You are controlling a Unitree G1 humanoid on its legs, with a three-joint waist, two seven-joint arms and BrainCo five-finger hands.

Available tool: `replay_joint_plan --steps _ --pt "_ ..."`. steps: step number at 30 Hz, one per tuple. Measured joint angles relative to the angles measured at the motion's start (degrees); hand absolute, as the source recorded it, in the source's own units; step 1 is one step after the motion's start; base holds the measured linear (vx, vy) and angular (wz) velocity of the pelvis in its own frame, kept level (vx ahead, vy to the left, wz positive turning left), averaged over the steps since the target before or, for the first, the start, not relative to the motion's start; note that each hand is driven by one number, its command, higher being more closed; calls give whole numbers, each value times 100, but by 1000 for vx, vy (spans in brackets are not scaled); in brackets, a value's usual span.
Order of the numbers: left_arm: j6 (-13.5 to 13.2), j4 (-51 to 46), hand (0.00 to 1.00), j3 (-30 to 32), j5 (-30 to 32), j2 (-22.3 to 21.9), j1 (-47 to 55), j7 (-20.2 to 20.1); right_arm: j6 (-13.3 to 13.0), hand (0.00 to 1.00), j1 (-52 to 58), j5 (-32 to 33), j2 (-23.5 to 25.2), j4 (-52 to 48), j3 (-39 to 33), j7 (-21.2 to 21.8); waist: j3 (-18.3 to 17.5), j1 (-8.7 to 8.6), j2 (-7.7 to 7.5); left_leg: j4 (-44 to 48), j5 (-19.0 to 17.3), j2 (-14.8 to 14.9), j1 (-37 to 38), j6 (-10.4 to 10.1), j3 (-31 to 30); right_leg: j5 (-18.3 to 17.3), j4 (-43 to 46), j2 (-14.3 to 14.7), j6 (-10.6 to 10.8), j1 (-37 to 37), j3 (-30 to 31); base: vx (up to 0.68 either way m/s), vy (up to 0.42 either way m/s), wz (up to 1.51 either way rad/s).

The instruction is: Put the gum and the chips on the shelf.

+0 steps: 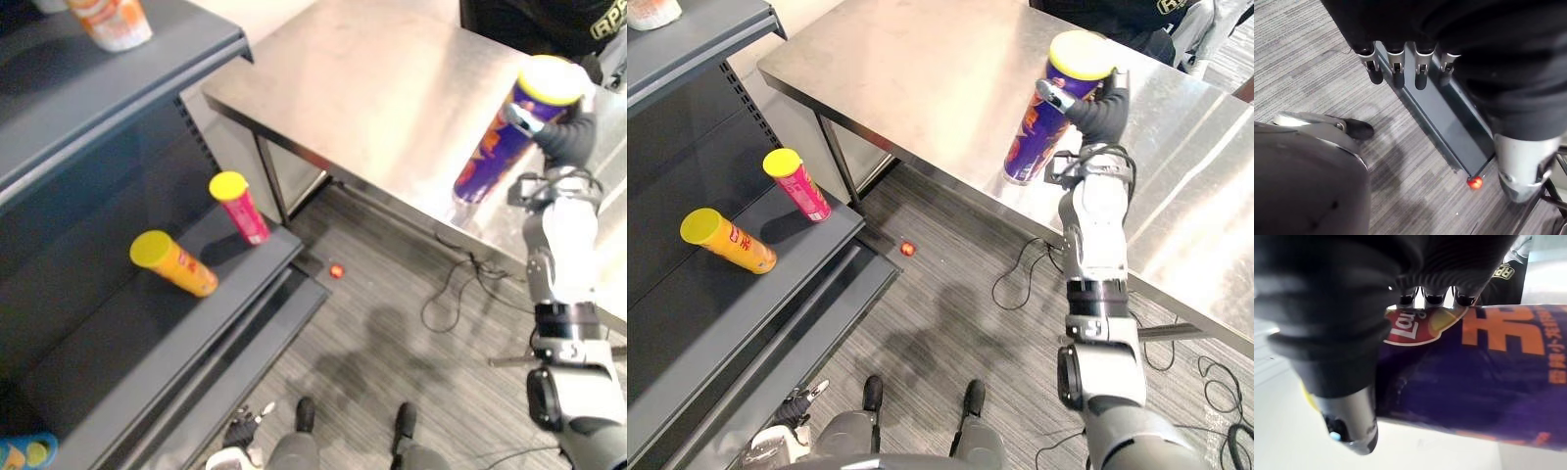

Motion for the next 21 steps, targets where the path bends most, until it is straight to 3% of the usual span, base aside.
replay_joint_plan --steps 4,10,21 --pt "27 7 0 113 168 -5 47 7 -138 100 600 0 134 -836 -184 56 -42 -115 -44 -29 2 1 106 -2 54 -1 -23 3 2 75 32 -28 -11 -7" --pt "27 160 0 167 237 21 170 2 -329 100 1464 15 466 -1584 -490 233 -406 -265 -168 -74 11 5 147 -14 120 -3 -68 13 4 73 97 -27 -15 -7" --pt "30 221 0 211 452 34 328 4 -395 100 2710 278 587 -2638 -463 661 -701 -427 -193 -283 27 -10 409 -77 397 -10 -55 20 11 60 359 -42 -13 -13"
